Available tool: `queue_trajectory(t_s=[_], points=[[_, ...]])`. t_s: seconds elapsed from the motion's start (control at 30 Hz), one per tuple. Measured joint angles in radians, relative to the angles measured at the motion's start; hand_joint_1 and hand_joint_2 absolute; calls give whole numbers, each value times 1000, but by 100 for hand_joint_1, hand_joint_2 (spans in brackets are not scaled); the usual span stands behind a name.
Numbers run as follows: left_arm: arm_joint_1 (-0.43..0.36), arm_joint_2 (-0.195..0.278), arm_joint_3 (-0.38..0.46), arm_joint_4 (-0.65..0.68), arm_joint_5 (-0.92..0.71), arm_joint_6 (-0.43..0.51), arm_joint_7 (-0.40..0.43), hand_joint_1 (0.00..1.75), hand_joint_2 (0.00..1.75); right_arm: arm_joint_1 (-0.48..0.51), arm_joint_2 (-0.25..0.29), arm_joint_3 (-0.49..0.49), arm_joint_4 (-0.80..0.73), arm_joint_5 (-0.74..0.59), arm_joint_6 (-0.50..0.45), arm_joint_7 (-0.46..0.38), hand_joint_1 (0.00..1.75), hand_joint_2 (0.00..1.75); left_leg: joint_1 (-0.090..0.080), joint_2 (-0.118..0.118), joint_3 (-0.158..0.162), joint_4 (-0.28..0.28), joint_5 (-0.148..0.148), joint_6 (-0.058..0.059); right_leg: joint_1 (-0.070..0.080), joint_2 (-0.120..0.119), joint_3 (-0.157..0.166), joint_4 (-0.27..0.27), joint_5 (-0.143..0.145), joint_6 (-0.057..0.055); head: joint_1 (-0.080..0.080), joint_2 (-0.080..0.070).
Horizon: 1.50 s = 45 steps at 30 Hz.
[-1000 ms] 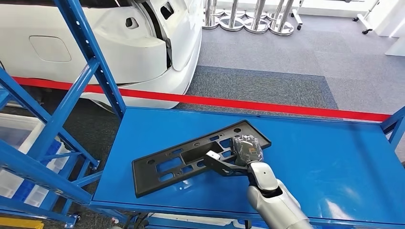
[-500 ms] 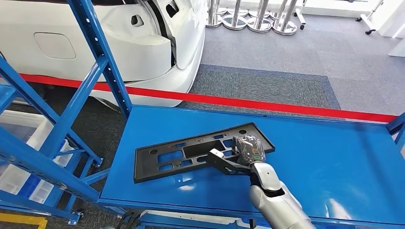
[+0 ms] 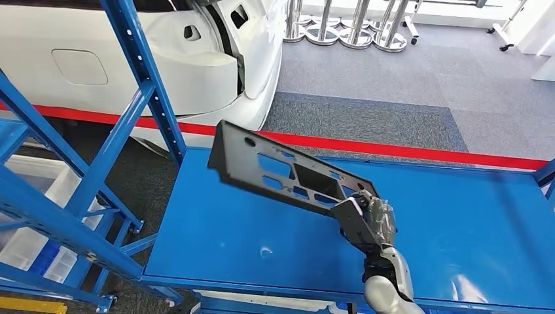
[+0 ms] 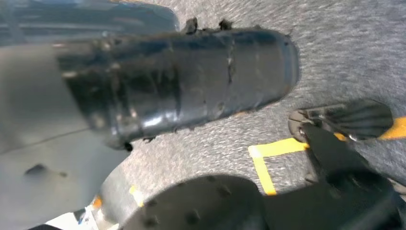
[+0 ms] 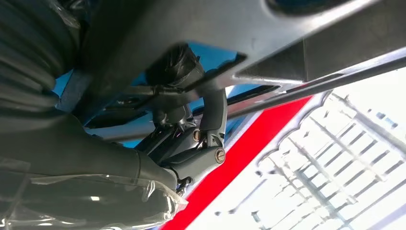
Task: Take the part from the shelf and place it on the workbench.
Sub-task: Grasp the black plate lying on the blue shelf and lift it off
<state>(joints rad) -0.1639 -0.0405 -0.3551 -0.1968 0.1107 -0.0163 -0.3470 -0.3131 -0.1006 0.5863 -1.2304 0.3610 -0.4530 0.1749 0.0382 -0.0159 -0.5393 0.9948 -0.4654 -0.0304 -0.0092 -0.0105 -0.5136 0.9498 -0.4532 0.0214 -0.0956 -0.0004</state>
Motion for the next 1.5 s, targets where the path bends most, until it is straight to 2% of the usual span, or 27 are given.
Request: queue_trajectory(t_s=[0.03, 0.1, 0.13, 0.23, 0.27, 0.3, 0.33, 0.4, 0.47, 0.53, 0.63, 0.67, 0.73, 0.77, 0.8, 0.83, 0.9, 0.97, 1.0, 1.13, 1.17, 1.27, 1.3, 1.33, 1.37, 1.43, 1.5], points=[[6, -1, 5, 1, 2, 2, -4, 0, 0, 26, -16, -16, -53, -9, -4, 9, 175, 175, -1, -2, -2, 1, 0, 14, -1, 1, -2, 1, -3, 3, 1, 0], [14, -8, 13, 2, 5, 5, -9, 0, 0, 72, -45, -46, -141, -12, -5, 19, 175, 175, -2, 1, -7, 2, 3, 29, -4, 3, -10, 15, -13, 8, 3, 0], [15, -13, 17, 3, 6, 6, -9, 0, 0, 89, -58, -58, -178, -11, -7, 18, 175, 175, -1, 2, -10, 2, 6, 35, -6, 3, -26, 47, -34, 11, 3, 0], [17, -26, 28, 5, 14, 9, -8, 0, 0, 127, -85, -85, -273, -8, -26, 7, 175, 175, -3, 3, -20, 1, 10, 44, -7, 4, -127, 249, -135, 19, 5, 0], [20, -27, 33, 6, 18, 11, -10, 0, 0, 144, -92, -95, -308, -7, -38, 6, 175, 175, -5, 2, -22, 1, 9, 46, -7, 5, -156, 306, -152, 19, 5, 0], [23, -28, 38, 6, 23, 14, -12, 0, 0, 164, -101, -105, -349, -6, -51, 9, 175, 175, -7, 0, -22, 1, 9, 47, -6, 5, -170, 328, -150, 16, 5, 0], [28, -28, 42, 6, 29, 16, -16, 0, 0, 183, -112, -118, -394, -6, -65, 14, 175, 175, -10, -1, -20, 1, 7, 49, -5, 6, -164, 308, -126, 9, 5, 0], [38, -28, 51, 6, 40, 22, -25, 0, 0, 211, -132, -150, -494, -6, -91, 25, 175, 175, -14, -4, -14, -1, 5, 50, 3, 7, -109, 173, -46, -15, 5, 0], [44, -28, 61, 6, 50, 25, -32, 0, 0, 235, -146, -180, -590, -13, -111, 31, 175, 175, -19, -5, -11, -2, 1, 45, 15, 6, -61, 52, 8, -36, 5, 0], [49, -28, 70, 7, 59, 26, -37, 0, 0, 258, -155, -205, -669, -24, -128, 35, 175, 175, -23, -5, -10, -5, -3, 35, 21, 5, -50, 20, 15, -38, 5, 0], [57, -27, 85, 7, 72, 32, -46, 0, 0, 293, -159, -236, -765, -36, -158, 27, 175, 175, -23, 0, -14, 17, -26, 19, 14, 5, -29, -2, 23, -35, 3, 0], [59, -26, 90, 7, 76, 35, -48, 0, 0, 303, -159, -244, -793, -43, -171, 20, 175, 175, -24, 2, -32, 57, -51, 16, 12, 4, -21, -10, 26, -36, 2, 0], [63, -18, 97, 9, 84, 41, -51, 0, 0, 325, -158, -257, -844, -63, -195, 2, 175, 175, -24, 4, -96, 189, -116, 14, 12, 4, -17, -13, 26, -42, 1, 0], [66, -13, 100, 10, 87, 42, -52, 0, 0, 335, -158, -261, -865, -76, -203, -8, 175, 175, -24, 4, -126, 247, -136, 13, 13, 4, -17, -13, 24, -44, 1, 0], [69, -9, 104, 11, 90, 43, -53, 0, 0, 345, -158, -266, -885, -87, -206, -17, 175, 175, -24, 4, -143, 275, -136, 12, 14, 5, -16, -11, 23, -45, 1, 0], [72, -5, 108, 11, 92, 44, -54, 0, 0, 354, -157, -269, -905, -96, -208, -24, 175, 175, -24, 4, -141, 264, -117, 13, 15, 7, -16, -10, 21, -45, 1, 0], [75, 1, 114, 12, 97, 44, -56, 0, 0, 367, -157, -272, -942, -105, -210, -34, 175, 175, -25, 4, -85, 142, -43, 18, 16, 10, -14, -3, 15, -43, 1, 0], [74, 3, 118, 12, 102, 45, -55, 0, 0, 375, -157, -273, -977, -106, -211, -39, 175, 175, -27, 4, -30, 26, 0, 29, 20, 12, -17, 10, 6, -36, 2, 0], [73, 4, 121, 12, 103, 45, -54, 0, 0, 377, -157, -273, -994, -105, -212, -41, 175, 175, -29, 4, -19, 2, 4, 35, 21, 13, -19, 14, 3, -32, 2, 0], [74, 4, 130, 12, 107, 45, -52, 0, 0, 388, -157, -273, -1050, -103, -213, -44, 175, 175, -24, 5, -14, -13, 9, 51, 19, 13, -27, 36, -15, -11, 3, 0], [74, 2, 133, 12, 108, 45, -51, 0, 0, 390, -157, -273, -1059, -105, -213, -45, 175, 175, -20, 6, -12, -16, 11, 55, 17, 13, -44, 76, -40, -4, 4, 0], [74, -5, 140, 12, 111, 45, -50, 0, 0, 398, -156, -276, -1077, -115, -213, -48, 175, 175, -16, 8, -13, -18, 13, 57, 0, 12, -139, 274, -132, 17, 6, 0], [75, -6, 140, 12, 112, 45, -49, 0, 0, 402, -156, -277, -1081, -116, -213, -49, 175, 175, -15, 8, -14, -18, 13, 57, -6, 12, -159, 313, -140, 21, 5, 0], [75, -7, 141, 12, 112, 45, -49, 0, 0, 405, -156, -277, -1084, -117, -213, -49, 175, 175, -14, 8, -13, -18, 12, 56, -10, 12, -160, 311, -127, 25, 6, 0], [75, -7, 141, 12, 112, 44, -48, 0, 0, 407, -156, -279, -1087, -120, -213, -52, 175, 175, -12, 8, -12, -18, 12, 54, -13, 12, -140, 268, -97, 26, 6, 0], [75, -7, 141, 12, 112, 41, -46, 0, 0, 409, -155, -282, -1093, -124, -213, -64, 175, 175, -9, 7, -8, -17, 10, 45, -16, 11, -65, 117, -27, 25, 6, 0], [74, -7, 142, 12, 114, 39, -45, 0, 0, 411, -154, -288, -1096, -123, -213, -76, 175, 175, -9, 5, -7, -17, 9, 31, -13, 11, -19, 21, 2, 18, 6, 0]])
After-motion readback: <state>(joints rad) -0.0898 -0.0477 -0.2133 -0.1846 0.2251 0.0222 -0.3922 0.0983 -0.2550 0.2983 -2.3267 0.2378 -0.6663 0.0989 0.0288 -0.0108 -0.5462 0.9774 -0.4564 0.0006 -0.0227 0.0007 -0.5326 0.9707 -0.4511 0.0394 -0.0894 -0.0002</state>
